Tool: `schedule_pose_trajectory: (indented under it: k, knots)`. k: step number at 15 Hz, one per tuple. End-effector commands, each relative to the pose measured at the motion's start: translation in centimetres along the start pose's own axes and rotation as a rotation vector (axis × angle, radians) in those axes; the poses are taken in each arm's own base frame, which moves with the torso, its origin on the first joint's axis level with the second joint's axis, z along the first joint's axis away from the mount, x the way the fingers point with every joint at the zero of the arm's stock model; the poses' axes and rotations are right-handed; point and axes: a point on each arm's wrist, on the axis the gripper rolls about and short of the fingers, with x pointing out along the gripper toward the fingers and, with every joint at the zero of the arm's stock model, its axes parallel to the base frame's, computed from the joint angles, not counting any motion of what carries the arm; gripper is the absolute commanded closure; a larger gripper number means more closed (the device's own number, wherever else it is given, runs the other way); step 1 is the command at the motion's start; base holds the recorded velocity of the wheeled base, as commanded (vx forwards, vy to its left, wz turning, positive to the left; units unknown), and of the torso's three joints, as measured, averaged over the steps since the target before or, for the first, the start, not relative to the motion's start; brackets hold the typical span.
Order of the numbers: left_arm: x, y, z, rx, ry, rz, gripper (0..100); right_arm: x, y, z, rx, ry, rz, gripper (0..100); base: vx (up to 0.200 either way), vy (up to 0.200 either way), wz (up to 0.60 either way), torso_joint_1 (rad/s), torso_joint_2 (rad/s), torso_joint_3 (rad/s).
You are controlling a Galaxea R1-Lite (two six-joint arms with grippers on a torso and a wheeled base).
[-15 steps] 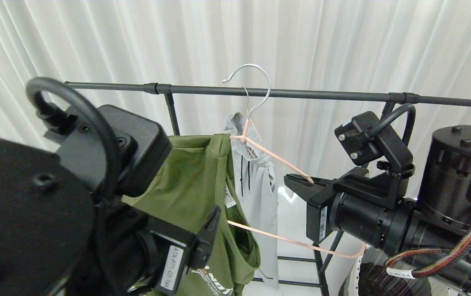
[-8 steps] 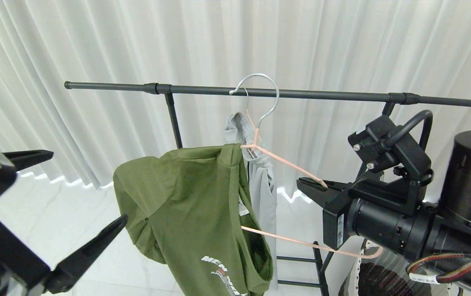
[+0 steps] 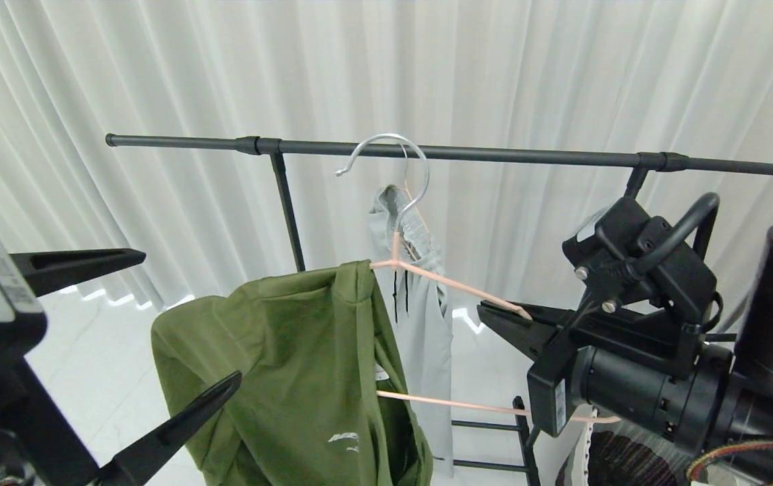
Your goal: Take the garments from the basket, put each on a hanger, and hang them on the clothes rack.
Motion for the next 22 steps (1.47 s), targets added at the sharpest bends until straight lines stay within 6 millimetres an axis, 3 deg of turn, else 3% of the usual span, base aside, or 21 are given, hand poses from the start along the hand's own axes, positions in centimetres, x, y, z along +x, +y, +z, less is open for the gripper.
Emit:
schedule_pose_trajectory:
  k: [1,14,15,22]
  knots:
    - [1.7,-0.1,0.0,0.008,0.043,0.026,0,-0.4,0.6,0.2,-0.009,-0.009,0.023,100,0.000,0.000,0.00,0.000,0.00,0.000]
    - [3.7,-0.7,-0.4,-0.003,0.026,0.088,0,-2.0,2.7,0.9,-0.056,-0.052,0.126,100,0.000,0.000,0.00,0.000,0.00,0.000]
    - [3.6,-0.7,-0.4,-0.003,0.025,0.088,100,-2.0,2.8,0.9,-0.056,-0.052,0.126,100,0.000,0.000,0.00,0.000,0.00,0.000]
    - [3.7,-0.9,-1.5,-0.006,0.045,0.103,100,-2.0,2.7,0.9,-0.059,-0.049,0.125,100,0.000,0.000,0.00,0.000,0.00,0.000]
